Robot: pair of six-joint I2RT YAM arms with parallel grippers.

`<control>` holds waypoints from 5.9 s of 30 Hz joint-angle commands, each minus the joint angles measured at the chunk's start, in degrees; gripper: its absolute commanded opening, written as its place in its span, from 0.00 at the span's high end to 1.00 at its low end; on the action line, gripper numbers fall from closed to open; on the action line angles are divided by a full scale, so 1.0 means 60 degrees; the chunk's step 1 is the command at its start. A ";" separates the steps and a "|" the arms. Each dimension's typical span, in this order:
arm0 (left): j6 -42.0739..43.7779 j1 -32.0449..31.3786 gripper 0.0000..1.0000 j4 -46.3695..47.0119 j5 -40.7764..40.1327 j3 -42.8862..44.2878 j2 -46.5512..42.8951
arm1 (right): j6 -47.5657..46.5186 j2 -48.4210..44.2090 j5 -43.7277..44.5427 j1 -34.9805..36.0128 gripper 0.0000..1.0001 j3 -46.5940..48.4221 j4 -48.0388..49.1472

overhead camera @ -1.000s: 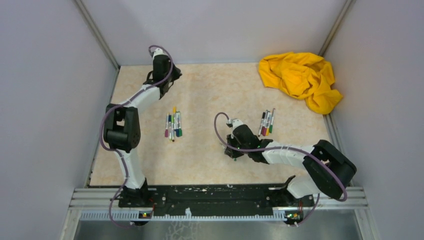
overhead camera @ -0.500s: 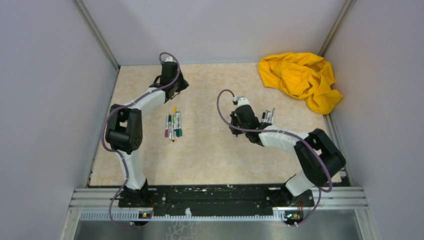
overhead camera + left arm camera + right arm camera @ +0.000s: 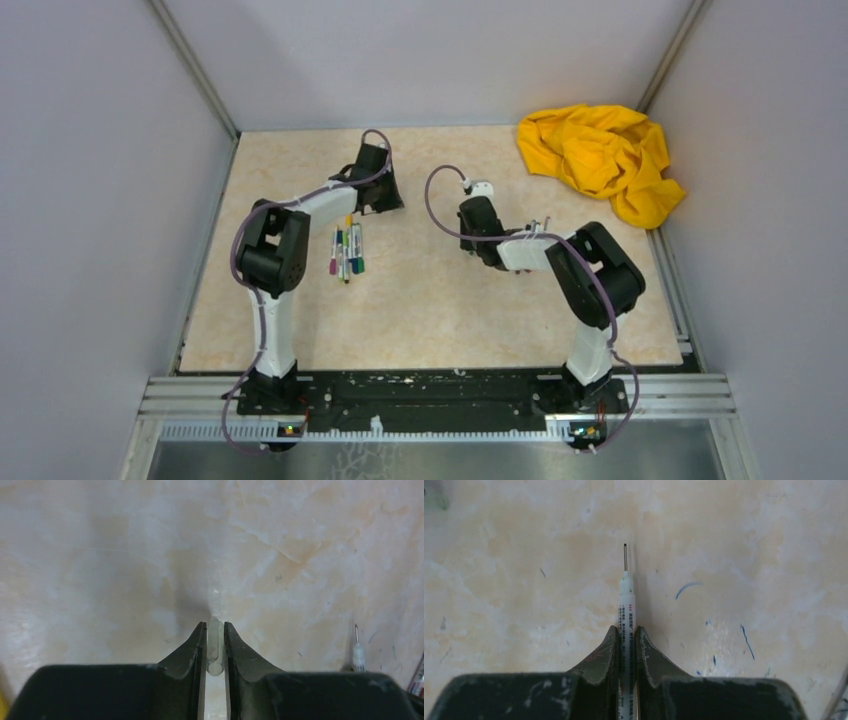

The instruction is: Open the pen caps

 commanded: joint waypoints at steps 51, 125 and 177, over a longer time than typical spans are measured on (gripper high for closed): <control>-0.0514 -0.0481 0.05 0.1466 -0.0161 -0.1098 -0.2738 | 0.0598 -0.2344 0.1990 -0.1500 0.53 -0.0323 -0.2761; -0.2704 -0.0556 0.13 0.3453 0.4815 -0.2066 -0.2050 | -0.0188 -0.2756 -0.3218 -0.0131 1.00 0.0166 -0.0633; -0.2604 -0.0720 1.00 0.3261 0.5149 -0.1623 -0.1535 | -0.0329 -0.1487 -0.3485 0.0569 0.81 0.1263 -0.0057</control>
